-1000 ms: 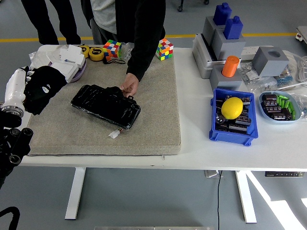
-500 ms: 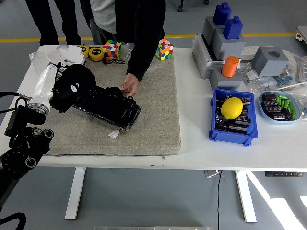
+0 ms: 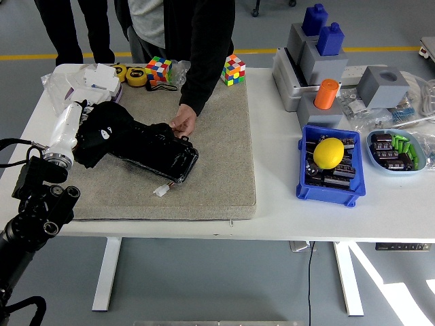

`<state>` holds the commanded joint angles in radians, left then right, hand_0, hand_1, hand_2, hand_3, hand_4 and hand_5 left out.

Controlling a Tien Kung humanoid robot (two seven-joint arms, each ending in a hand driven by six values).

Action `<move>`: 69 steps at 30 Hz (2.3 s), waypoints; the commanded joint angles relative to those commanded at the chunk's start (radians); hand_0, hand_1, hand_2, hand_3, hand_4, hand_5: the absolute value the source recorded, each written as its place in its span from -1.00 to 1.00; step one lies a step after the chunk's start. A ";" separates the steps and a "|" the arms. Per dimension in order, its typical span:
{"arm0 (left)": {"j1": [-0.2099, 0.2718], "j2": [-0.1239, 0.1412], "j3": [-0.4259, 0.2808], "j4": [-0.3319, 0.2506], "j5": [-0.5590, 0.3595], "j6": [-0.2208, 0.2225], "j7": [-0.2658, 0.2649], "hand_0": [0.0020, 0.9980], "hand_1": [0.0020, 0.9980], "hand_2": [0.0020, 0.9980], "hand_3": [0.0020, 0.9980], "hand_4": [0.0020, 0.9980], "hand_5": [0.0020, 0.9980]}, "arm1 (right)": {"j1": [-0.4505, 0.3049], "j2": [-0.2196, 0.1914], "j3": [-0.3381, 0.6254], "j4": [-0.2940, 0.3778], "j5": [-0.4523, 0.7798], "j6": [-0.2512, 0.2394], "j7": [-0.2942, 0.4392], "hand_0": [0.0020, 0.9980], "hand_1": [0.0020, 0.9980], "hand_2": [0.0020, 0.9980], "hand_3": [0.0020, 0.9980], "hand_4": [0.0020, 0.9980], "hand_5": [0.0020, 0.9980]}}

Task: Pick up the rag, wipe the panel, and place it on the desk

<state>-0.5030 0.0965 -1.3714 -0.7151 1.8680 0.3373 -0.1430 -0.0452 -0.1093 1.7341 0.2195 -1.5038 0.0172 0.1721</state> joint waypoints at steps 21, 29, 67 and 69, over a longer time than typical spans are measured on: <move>-0.009 -0.006 0.061 -0.013 -0.009 -0.011 0.016 -0.52 -0.54 -0.46 0.10 0.34 -1.00 | -0.001 0.002 0.002 0.005 0.006 0.001 0.001 0.08 0.12 -0.02 0.05 0.79 -0.27; 0.014 -0.002 0.157 -0.092 -0.037 -0.017 0.035 -0.52 -0.54 -0.46 0.10 0.34 -1.00 | -0.001 0.002 -0.008 0.008 0.012 0.001 0.001 0.08 0.12 -0.01 0.05 0.79 -0.27; 0.046 -0.008 0.465 -0.240 -0.143 -0.002 0.037 -0.53 -0.55 -0.46 0.10 0.34 -1.00 | -0.003 0.003 -0.024 0.019 0.026 0.005 0.002 0.08 0.13 -0.01 0.05 0.80 -0.27; 0.041 -0.011 0.444 -0.217 -0.137 0.002 0.032 -0.53 -0.55 -0.46 0.10 0.34 -1.00 | -0.003 0.002 -0.023 0.018 0.025 0.005 0.002 0.08 0.13 -0.01 0.05 0.80 -0.27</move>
<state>-0.4624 0.0859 -0.9269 -0.9320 1.7309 0.3391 -0.1107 -0.0483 -0.1071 1.7109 0.2379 -1.4786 0.0222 0.1738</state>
